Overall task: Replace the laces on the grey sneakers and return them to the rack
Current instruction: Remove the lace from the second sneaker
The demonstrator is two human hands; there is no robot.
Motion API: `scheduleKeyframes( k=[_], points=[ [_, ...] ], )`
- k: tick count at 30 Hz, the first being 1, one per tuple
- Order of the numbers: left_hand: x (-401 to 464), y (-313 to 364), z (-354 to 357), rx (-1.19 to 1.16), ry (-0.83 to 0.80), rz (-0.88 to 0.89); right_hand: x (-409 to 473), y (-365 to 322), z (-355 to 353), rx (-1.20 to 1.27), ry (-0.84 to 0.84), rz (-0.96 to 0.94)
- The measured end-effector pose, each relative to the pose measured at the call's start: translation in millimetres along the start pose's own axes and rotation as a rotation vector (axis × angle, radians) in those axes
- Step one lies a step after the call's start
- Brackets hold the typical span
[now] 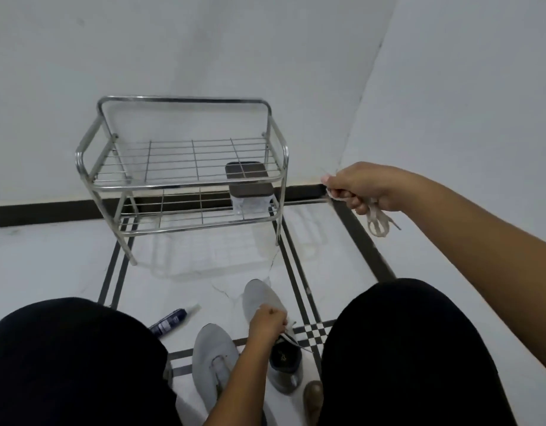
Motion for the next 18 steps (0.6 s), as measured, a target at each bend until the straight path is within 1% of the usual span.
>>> scheduleKeyframes(
  k=[3,6,10,12,15,16,17,18],
  points=[
    [17,-30,2,0.202,0.011,-0.042,42,64,10,-0.025,-0.063,0.124],
    [31,-59,4,0.268,0.020,-0.078,83,137,34,-0.060,-0.092,0.273],
    [46,-77,7,0.348,0.080,-0.116,126,225,79,-0.085,-0.104,0.414],
    [52,-83,8,0.387,0.135,-0.118,142,259,99,-0.202,-0.163,0.448],
    [62,-91,14,0.466,0.175,-0.073,169,305,126,-0.457,-0.318,0.487],
    [63,-91,16,0.491,0.192,-0.056,172,316,132,-0.536,-0.334,0.499],
    [64,-92,18,0.508,0.216,-0.038,172,323,138,-0.619,-0.314,0.501],
    [66,-93,20,0.523,0.236,-0.026,170,326,143,-0.676,-0.258,0.499]
  ],
)
Point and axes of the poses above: each hand's wrist, its own x-axis towards the middle knuckle, its own z-axis out of the palm, y = z × x, the point moved 1 cm from there along x, towards the middle knuckle, and after that the axes turned 2 degrees about -y, right-handed, at the moved point
